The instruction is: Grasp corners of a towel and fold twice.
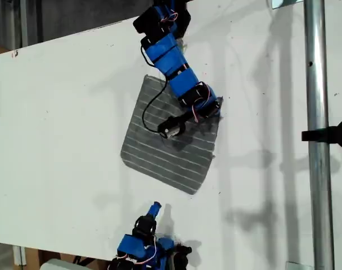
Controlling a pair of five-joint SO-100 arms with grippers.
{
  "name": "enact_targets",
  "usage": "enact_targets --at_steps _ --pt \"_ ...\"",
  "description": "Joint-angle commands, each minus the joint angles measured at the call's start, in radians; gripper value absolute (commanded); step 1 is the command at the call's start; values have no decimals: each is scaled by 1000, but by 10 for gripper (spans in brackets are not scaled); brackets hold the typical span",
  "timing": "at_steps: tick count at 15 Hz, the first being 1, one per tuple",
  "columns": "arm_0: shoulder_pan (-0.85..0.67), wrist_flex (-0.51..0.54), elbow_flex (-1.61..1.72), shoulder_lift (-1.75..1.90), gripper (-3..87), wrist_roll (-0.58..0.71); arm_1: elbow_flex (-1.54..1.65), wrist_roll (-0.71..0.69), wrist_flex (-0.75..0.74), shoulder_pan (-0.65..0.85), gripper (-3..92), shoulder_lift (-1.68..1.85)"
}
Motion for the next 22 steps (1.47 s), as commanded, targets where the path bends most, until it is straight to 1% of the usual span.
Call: enact_targets --at_steps 1,3,4,5,6,8,9,10,11,14,16,17,20,21,22 --pt "80 26 -285 -393 -29 152 -14 -21 -6 40 -2 17" --pt "175 46 -457 -630 -29 311 -14 -17 0 34 -2 18" --pt "199 83 -528 -692 -10 353 -17 -11 0 29 -2 18" --pt "219 123 -588 -718 186 380 -20 -6 -2 25 -2 18" --pt "235 176 -644 -727 308 351 -21 0 -3 21 -2 18" --pt "218 221 -713 -729 370 402 -26 9 -9 15 -2 18" --pt "213 225 -719 -744 360 445 -28 14 -11 12 -2 18" --pt "210 219 -710 -785 355 459 -29 15 -11 11 -2 18" --pt "218 192 -696 -856 349 465 -31 15 -11 8 -2 21" --pt "252 80 -716 -1098 347 426 -32 14 -5 2 -2 32" --pt "256 69 -761 -1239 364 388 -34 15 -3 -11 -2 37" --pt "256 55 -769 -1278 359 380 -35 15 -6 -14 -2 37" --pt "224 21 -735 -1298 351 368 -37 15 -6 -18 -2 41" --pt "215 5 -723 -1301 329 376 -37 15 -6 -20 -2 41" --pt "202 -6 -718 -1318 286 376 -37 15 -8 -20 -2 41"
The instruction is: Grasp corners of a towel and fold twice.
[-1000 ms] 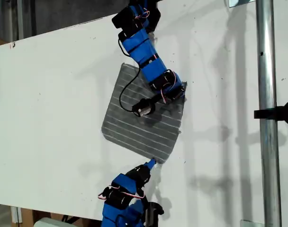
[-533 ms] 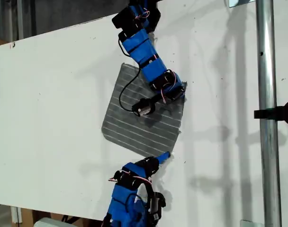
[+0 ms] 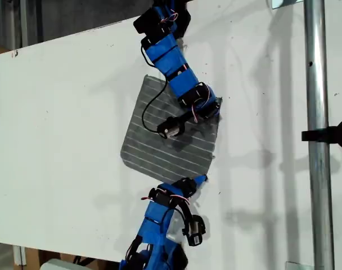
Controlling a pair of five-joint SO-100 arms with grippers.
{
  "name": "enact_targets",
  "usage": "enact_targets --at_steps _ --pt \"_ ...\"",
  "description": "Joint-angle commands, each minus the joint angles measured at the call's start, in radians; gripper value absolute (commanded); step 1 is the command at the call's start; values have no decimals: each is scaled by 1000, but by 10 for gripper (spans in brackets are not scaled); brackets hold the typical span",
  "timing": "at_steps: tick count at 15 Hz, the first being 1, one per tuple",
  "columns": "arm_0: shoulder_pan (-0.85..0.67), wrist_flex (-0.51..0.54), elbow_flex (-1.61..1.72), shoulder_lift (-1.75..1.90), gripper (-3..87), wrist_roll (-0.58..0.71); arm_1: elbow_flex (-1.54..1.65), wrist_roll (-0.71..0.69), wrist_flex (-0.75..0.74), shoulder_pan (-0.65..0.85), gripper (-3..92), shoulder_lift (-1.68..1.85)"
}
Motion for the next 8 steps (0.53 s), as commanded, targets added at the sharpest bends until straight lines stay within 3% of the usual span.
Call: enact_targets --at_steps 1,4,8 --pt "-46 -9 0 -2 221 -2 -26 6 -9 -9 -2 34" --pt "-87 -14 15 -6 -26 -18 -26 6 -12 -17 -2 35" --pt "-78 -41 46 11 -29 -57 -25 17 0 -28 -2 51"
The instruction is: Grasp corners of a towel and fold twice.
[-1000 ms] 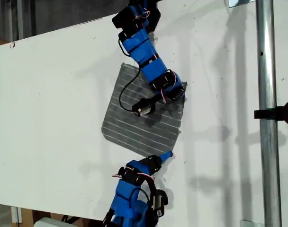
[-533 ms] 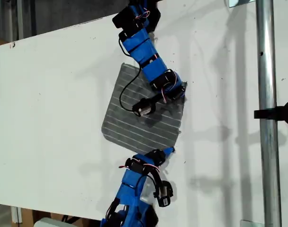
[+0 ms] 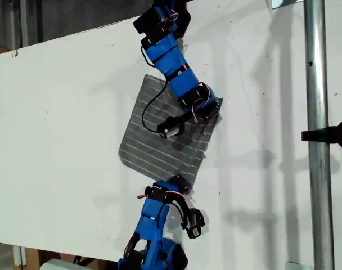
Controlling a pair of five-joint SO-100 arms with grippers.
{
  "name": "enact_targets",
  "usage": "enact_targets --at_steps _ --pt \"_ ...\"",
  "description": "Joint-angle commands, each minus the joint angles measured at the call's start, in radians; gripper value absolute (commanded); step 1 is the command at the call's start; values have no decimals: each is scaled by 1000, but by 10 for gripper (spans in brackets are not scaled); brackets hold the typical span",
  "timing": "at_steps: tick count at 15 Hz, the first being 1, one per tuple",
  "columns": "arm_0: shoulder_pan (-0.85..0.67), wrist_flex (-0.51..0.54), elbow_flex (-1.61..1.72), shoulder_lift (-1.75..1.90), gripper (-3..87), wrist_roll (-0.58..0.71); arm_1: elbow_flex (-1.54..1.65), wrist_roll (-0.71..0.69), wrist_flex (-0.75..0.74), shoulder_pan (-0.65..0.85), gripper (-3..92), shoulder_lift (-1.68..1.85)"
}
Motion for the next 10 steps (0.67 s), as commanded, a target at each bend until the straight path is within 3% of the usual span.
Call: enact_targets --at_steps 1,2,3,5,7,10 --pt "12 -61 35 92 -29 -15 -23 14 0 -14 -2 41" --pt "25 -71 43 138 -29 -15 -23 17 0 -15 -2 41" --pt "38 -14 -6 164 -21 -11 -23 18 2 -18 -2 41" --pt "66 227 -213 173 312 -20 -23 23 2 -20 -2 41" --pt "69 457 -407 167 366 -11 -23 21 -5 -20 -2 41" --pt "49 477 -318 199 505 34 -23 21 -8 -20 -2 40"
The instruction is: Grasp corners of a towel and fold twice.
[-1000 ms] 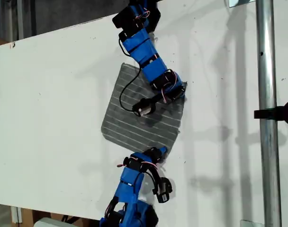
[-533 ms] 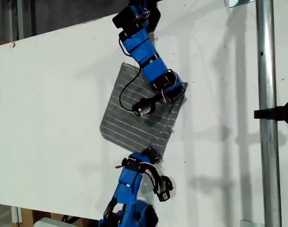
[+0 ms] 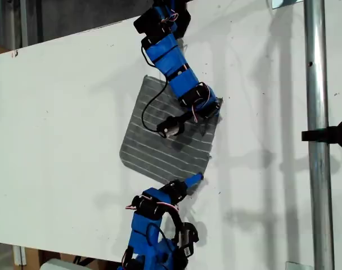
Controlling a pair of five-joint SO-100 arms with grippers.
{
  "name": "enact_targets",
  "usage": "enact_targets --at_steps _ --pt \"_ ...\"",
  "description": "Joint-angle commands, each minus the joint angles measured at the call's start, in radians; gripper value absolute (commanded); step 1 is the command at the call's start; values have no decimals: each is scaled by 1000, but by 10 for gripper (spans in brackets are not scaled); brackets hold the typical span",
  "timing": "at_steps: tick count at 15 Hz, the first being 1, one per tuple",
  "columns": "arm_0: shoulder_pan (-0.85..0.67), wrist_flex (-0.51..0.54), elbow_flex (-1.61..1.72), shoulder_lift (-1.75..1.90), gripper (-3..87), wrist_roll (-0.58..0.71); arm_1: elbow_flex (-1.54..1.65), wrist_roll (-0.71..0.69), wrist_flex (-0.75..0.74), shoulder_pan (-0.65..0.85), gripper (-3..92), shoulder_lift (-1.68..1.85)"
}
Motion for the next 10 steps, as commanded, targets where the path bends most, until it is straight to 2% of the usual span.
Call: enact_targets --at_steps 1,5,8,9,10 --pt "-15 -11 77 41 534 11 -25 8 -8 -11 -2 38" --pt "-44 -172 275 -12 528 8 -26 8 -11 -15 -2 38" --pt "-61 -221 290 -141 496 -11 -26 8 -5 -23 -2 44" --pt "-64 -239 285 -187 480 -12 -26 8 -2 -26 -2 46" --pt "-72 -256 281 -232 427 -18 -26 11 -2 -31 -2 46"
